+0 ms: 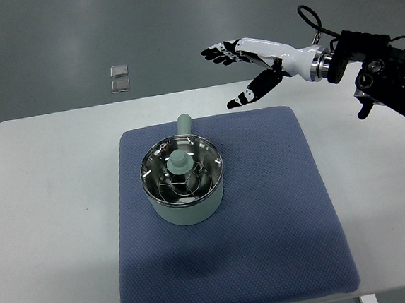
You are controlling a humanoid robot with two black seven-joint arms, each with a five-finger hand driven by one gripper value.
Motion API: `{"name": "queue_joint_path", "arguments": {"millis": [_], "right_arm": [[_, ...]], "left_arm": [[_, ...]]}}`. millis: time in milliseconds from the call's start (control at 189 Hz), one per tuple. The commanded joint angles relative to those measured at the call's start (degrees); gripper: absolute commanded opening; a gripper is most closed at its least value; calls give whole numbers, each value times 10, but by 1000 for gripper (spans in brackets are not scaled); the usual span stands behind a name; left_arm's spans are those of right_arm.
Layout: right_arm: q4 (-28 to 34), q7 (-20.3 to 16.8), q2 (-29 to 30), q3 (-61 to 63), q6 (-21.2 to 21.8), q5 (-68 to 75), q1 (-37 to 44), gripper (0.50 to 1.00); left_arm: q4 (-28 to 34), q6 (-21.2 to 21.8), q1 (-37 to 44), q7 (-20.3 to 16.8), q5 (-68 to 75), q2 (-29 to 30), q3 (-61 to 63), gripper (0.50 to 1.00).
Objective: Open lid and place right of pot
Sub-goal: 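Move the right hand over the glass lid on the green saucepan, then lower the right hand and close its fingers around the green lid knob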
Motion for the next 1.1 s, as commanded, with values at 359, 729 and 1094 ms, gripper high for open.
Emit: {"name": "queue_joint_path", "arguments": {"millis": [359, 729, 1094], "right_arm": [[158, -6, -27, -152, 8, -147, 99, 932], [120, -55, 38, -248, 7, -189, 175, 932], [96, -57, 64, -271, 17, -187, 179, 930]], "left_arm": [[1, 0, 0, 0, 0, 0, 0, 1000], [1, 0, 0, 0, 0, 0, 1, 1000], [1, 0, 0, 0, 0, 0, 0, 1000]]}}
